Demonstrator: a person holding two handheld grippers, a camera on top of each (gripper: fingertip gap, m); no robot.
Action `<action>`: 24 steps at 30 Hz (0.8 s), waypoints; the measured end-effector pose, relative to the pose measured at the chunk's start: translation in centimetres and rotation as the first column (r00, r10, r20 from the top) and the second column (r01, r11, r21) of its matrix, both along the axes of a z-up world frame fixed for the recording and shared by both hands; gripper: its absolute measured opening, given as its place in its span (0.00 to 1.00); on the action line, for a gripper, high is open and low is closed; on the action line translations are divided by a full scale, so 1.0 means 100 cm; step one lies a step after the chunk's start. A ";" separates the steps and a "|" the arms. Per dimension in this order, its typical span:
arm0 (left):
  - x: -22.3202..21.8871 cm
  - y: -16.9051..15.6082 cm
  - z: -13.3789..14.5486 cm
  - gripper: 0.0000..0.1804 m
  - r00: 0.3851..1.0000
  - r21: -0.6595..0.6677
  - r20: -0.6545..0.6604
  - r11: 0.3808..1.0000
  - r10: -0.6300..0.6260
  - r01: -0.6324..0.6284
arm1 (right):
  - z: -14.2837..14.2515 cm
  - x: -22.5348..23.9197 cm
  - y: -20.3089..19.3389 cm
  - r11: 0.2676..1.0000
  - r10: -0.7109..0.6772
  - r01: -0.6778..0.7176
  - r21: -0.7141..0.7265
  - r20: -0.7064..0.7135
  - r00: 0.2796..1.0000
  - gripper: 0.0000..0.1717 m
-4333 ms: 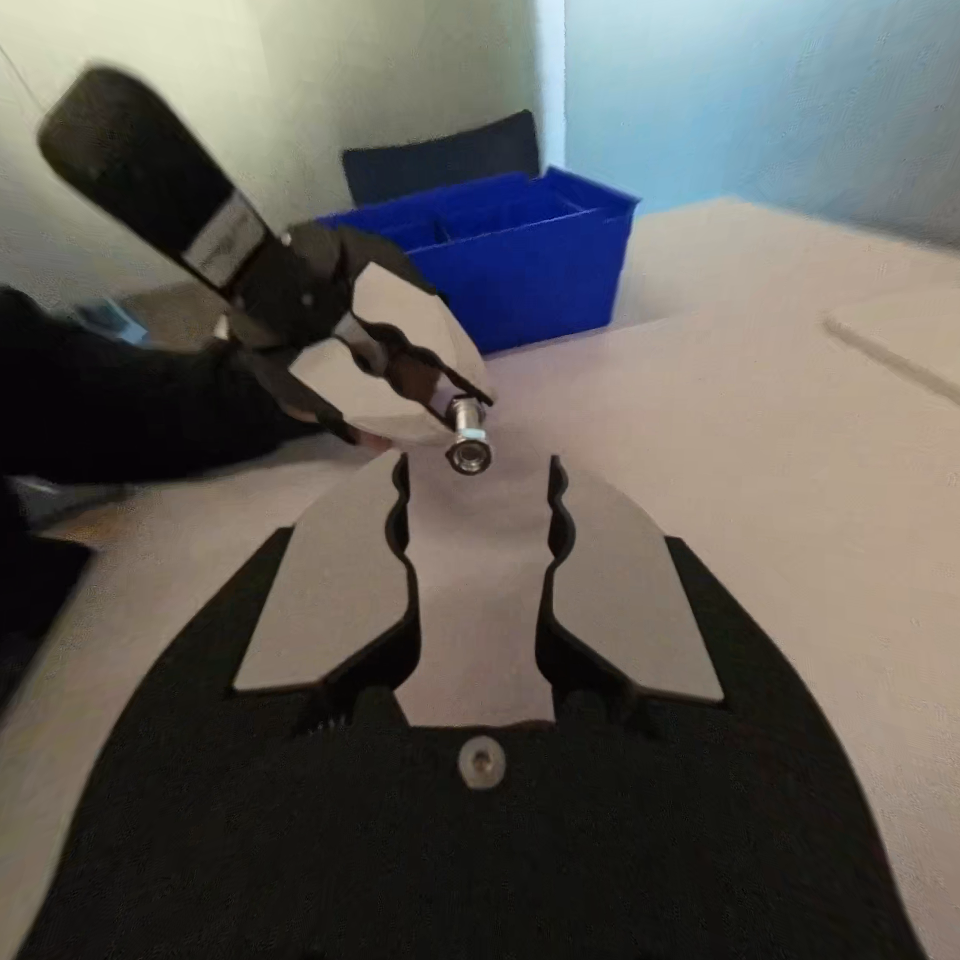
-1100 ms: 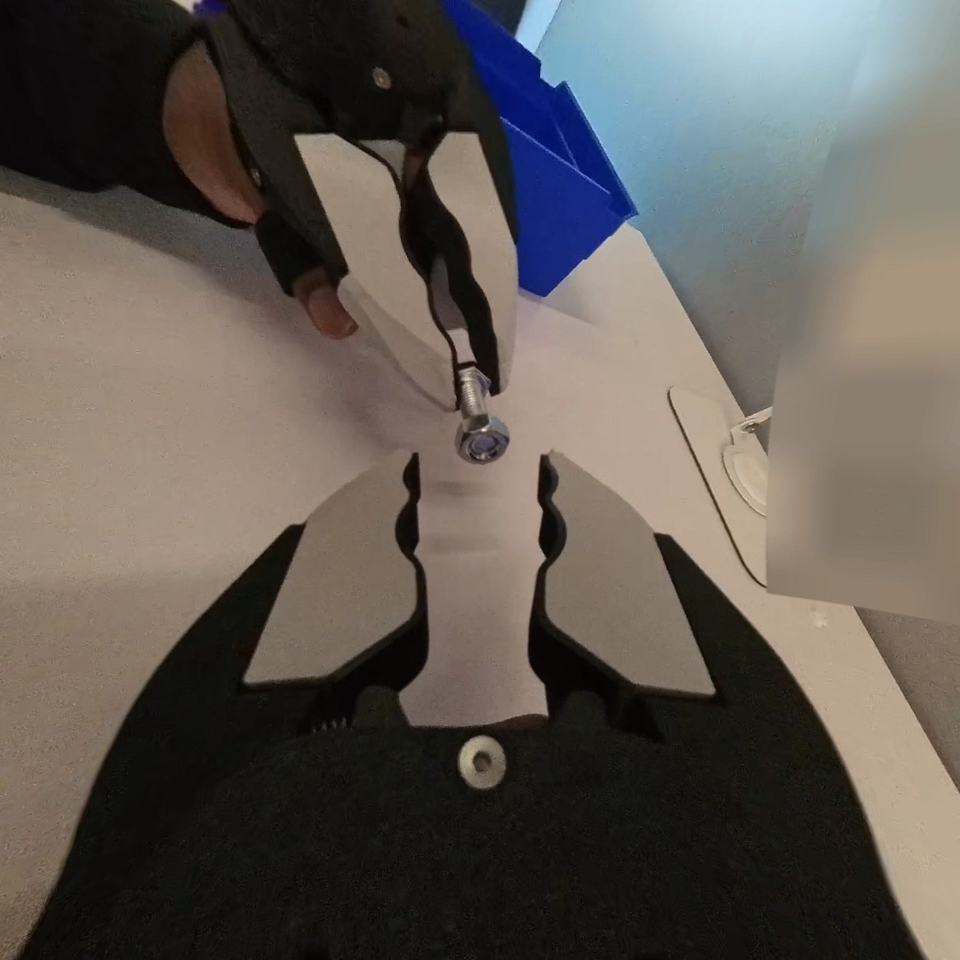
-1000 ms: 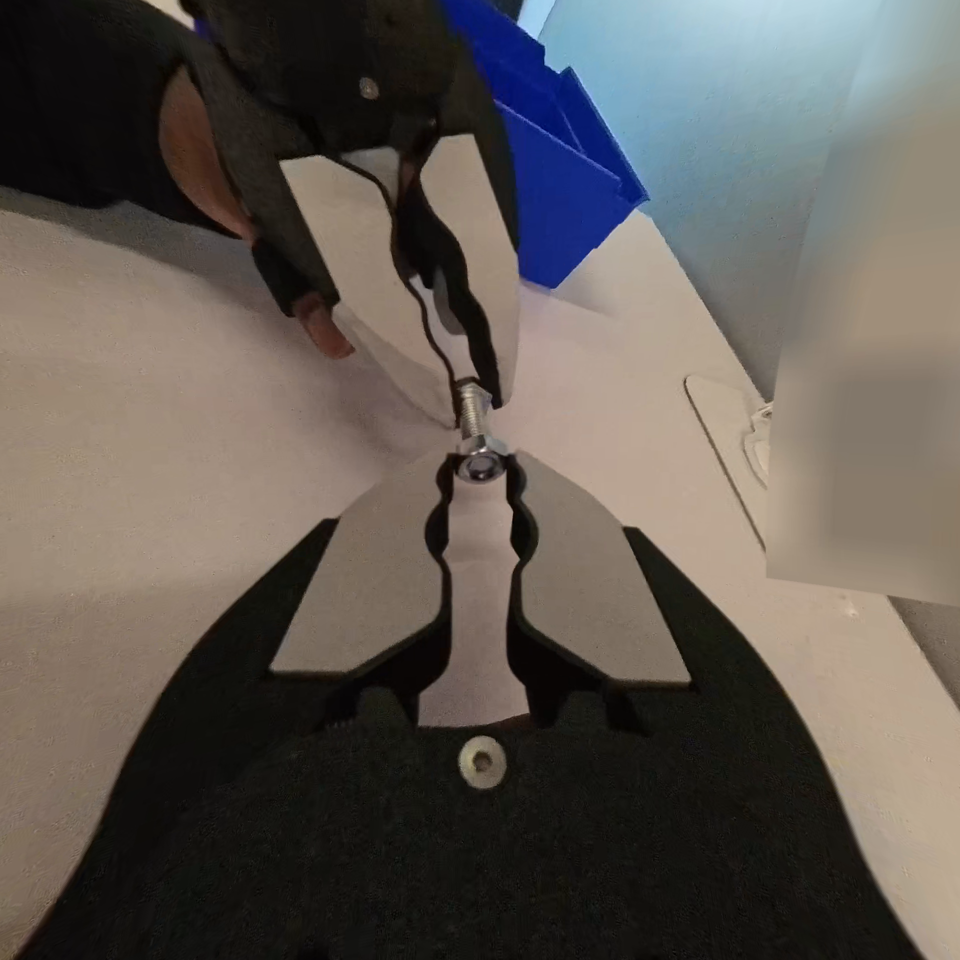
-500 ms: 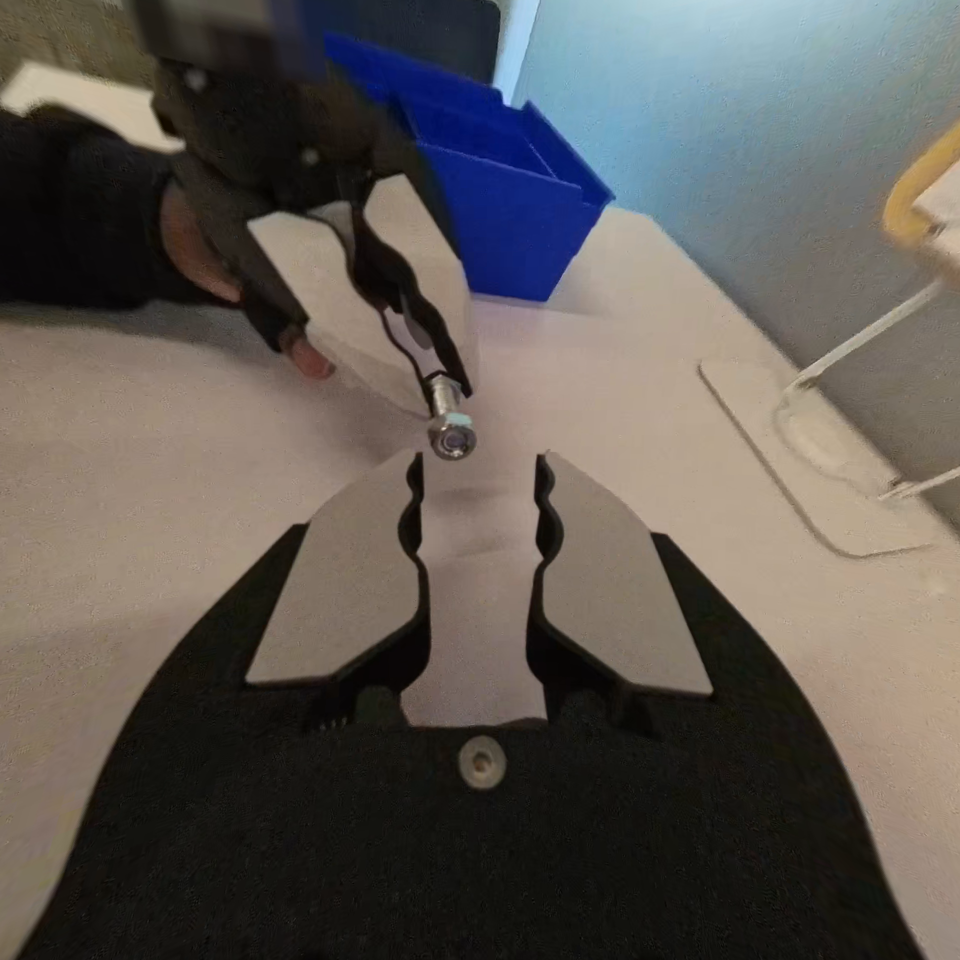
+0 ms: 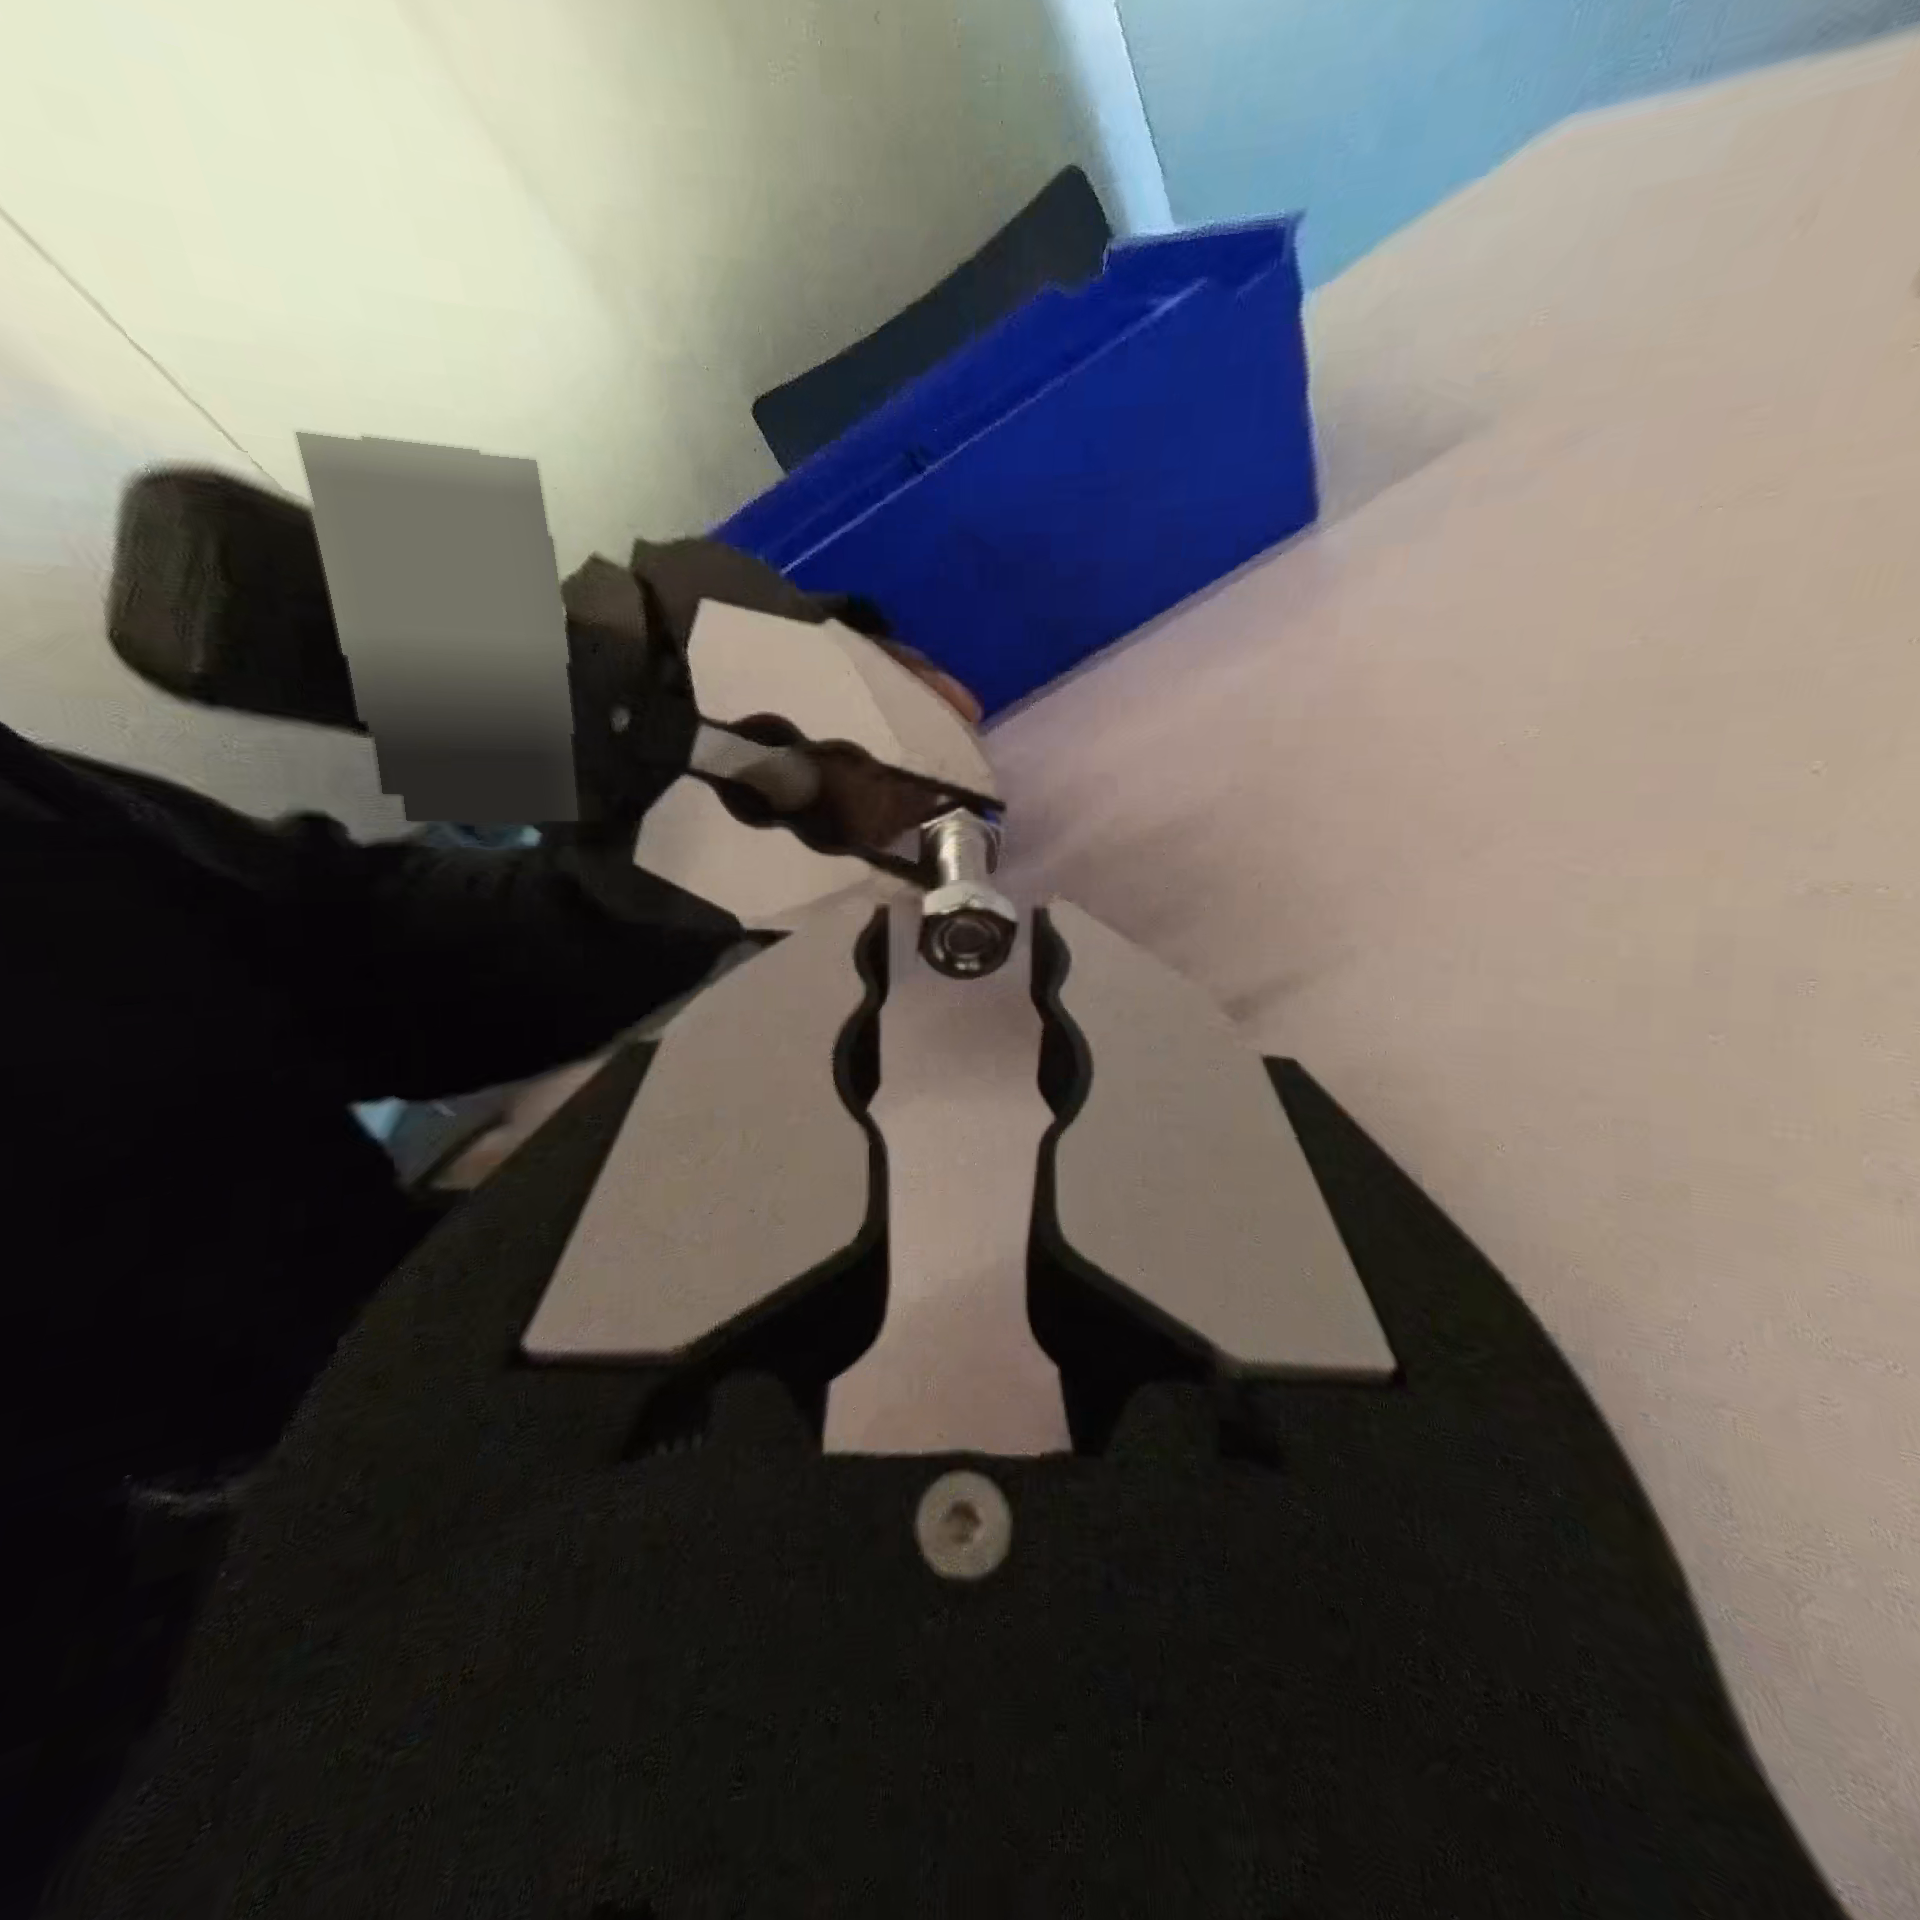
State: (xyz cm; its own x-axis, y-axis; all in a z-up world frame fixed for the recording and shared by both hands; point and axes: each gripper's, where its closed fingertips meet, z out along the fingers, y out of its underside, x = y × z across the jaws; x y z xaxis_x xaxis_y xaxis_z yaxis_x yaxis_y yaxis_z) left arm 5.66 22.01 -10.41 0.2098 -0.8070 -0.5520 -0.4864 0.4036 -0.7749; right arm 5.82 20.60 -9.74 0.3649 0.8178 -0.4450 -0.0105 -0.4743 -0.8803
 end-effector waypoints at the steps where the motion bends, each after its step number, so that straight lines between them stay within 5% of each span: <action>1: -0.001 0.002 -0.001 0.09 1.000 -0.044 0.011 0.999 0.004 -0.004 | 0.000 0.001 0.002 0.994 -0.018 0.011 0.111 0.067 0.998 0.19; 5: -0.004 0.005 -0.002 0.09 0.997 -0.252 0.078 0.968 0.005 0.015 | -0.007 0.006 0.005 0.853 -0.169 -0.042 0.520 0.351 0.921 0.25; 10: -0.002 -0.002 -0.007 0.09 0.996 -0.353 0.081 0.933 -0.038 0.065 | -0.012 0.000 0.000 0.756 -0.226 -0.123 0.643 0.432 0.873 0.22; 14: 0.001 -0.005 -0.015 0.09 0.999 -0.254 0.007 0.966 -0.043 0.043 | -0.015 -0.001 -0.002 0.817 -0.190 -0.102 0.567 0.432 0.881 0.11; 17: -0.001 -0.001 -0.013 0.09 0.998 -0.032 -0.066 0.999 -0.011 0.009 | -0.017 -0.002 -0.002 0.965 -0.091 0.009 0.260 0.307 0.947 0.10; 20: 0.000 -0.004 -0.008 0.09 0.997 0.073 -0.079 0.997 -0.019 0.025 | -0.010 -0.004 -0.007 0.999 0.039 -0.037 -0.039 0.066 0.997 0.11; 22: 0.001 -0.003 -0.006 0.09 0.999 0.013 -0.048 1.000 -0.019 0.020 | -0.003 -0.002 -0.005 0.999 0.051 -0.051 -0.002 0.026 0.998 0.21; 24: -0.002 -0.001 -0.003 0.09 1.000 -0.070 -0.001 0.997 -0.016 0.016 | -0.004 0.002 -0.001 0.986 0.004 -0.026 0.166 0.133 0.991 0.29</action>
State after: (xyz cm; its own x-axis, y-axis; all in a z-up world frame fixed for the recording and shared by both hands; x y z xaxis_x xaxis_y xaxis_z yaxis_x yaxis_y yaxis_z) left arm 5.49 21.91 -10.66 0.1957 -0.8469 -0.4944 -0.4816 0.3562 -0.8008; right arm 6.01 20.53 -10.16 0.3985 0.8821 -0.2511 0.1164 -0.3202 -0.9402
